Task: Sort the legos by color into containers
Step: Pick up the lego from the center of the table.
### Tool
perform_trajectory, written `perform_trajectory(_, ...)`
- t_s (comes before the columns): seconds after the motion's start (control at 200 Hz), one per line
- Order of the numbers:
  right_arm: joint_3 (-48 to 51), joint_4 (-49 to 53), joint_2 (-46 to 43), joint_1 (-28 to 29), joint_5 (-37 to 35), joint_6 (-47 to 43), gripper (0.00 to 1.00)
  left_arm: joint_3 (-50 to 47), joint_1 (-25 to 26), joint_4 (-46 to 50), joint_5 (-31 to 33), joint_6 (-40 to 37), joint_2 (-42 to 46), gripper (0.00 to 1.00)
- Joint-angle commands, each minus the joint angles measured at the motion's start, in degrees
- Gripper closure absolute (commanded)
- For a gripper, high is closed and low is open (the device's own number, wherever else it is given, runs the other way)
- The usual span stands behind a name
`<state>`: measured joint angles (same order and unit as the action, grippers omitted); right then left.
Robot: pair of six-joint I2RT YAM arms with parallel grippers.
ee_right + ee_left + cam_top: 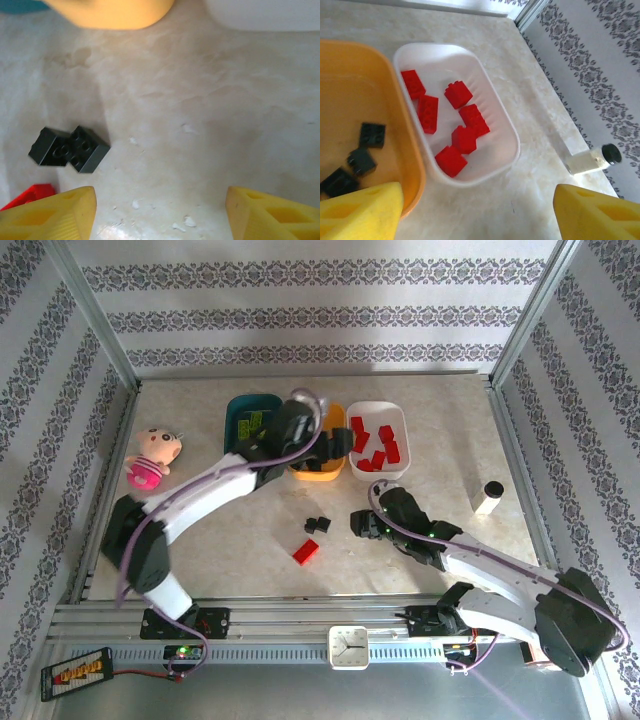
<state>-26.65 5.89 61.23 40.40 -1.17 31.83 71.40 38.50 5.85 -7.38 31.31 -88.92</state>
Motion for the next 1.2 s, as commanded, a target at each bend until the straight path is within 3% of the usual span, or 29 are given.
perform_trajectory(0.0, -3.28, -2.03, 2.70, 3.77, 2.23, -0.86, 0.31, -14.08, -0.69, -6.15, 4.39, 3.14, 10.18, 0.16)
perform_trajectory(0.14, -3.90, -4.51, 7.48, 10.94, -0.92, 2.53, 0.31, -29.25, -0.72, -3.88, 8.65, 4.90, 26.67, 0.04)
perform_trajectory(0.235, -6.22, -4.57, 12.15, 13.05, -2.22, 1.27, 0.31, -35.87, -0.69, -0.12, 9.05, 6.18, 35.29, 0.01)
perform_trajectory(0.605, -25.68, 10.48, 28.66, 13.43, -0.76, -17.68, 0.29, -43.46, -0.77, 18.83, 13.93, 8.28, 58.64, 0.00)
perform_trajectory(0.859, -36.03, 17.24, 39.85, 14.34, -2.57, -23.47, 0.35, -43.64, -0.79, 23.76, 15.11, 8.85, 62.45, 0.00)
perform_trajectory(1.194, -39.90, 19.60, 44.66, 15.23, -4.28, -24.84, 0.49, -43.64, -0.79, 24.38, 15.37, 8.54, 62.51, 0.00)
